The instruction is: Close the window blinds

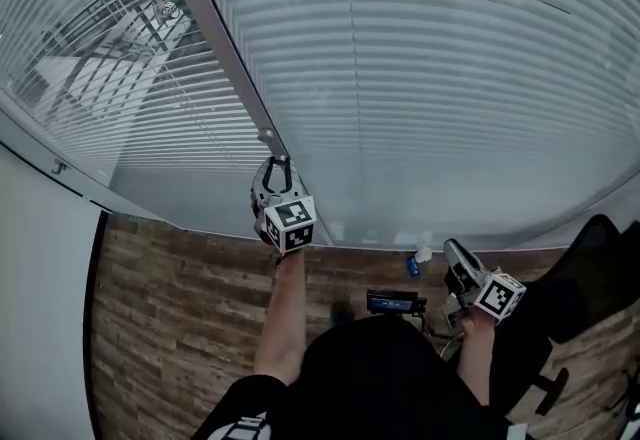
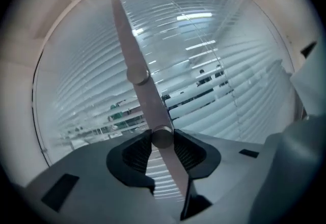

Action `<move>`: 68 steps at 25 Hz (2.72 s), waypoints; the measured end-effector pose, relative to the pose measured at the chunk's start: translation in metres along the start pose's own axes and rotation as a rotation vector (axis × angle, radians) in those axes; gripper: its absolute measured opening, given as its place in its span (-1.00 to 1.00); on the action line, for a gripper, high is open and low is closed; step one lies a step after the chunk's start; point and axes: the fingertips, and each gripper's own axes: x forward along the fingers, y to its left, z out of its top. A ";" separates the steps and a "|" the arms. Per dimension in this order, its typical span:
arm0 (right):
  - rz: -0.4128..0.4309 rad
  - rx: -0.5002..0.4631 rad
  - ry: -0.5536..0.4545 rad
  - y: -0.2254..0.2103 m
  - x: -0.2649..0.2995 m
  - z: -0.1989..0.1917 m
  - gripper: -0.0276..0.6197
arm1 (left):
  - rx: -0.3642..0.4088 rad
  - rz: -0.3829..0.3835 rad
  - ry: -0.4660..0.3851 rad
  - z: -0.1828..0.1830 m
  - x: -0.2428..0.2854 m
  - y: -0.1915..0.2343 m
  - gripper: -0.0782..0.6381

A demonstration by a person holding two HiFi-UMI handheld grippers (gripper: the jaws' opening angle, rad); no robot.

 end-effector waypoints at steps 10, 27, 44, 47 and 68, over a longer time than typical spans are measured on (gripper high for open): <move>-0.015 0.016 -0.022 -0.005 -0.010 0.001 -0.73 | -0.679 -0.127 -0.071 0.000 -0.004 0.014 -0.40; 0.002 0.013 -0.014 0.001 -0.003 -0.001 -0.73 | -0.235 -0.055 -0.023 -0.008 -0.002 -0.002 -0.37; -0.012 0.010 -0.029 -0.002 -0.011 0.003 -0.73 | -0.265 -0.021 -0.007 -0.005 -0.001 0.005 -0.40; -0.005 0.012 -0.027 0.000 -0.008 0.002 -0.73 | -0.073 0.023 0.022 -0.006 0.001 0.005 -0.40; -0.017 0.020 -0.035 -0.008 -0.016 0.000 -0.73 | -0.074 0.028 0.034 -0.007 -0.002 0.005 -0.40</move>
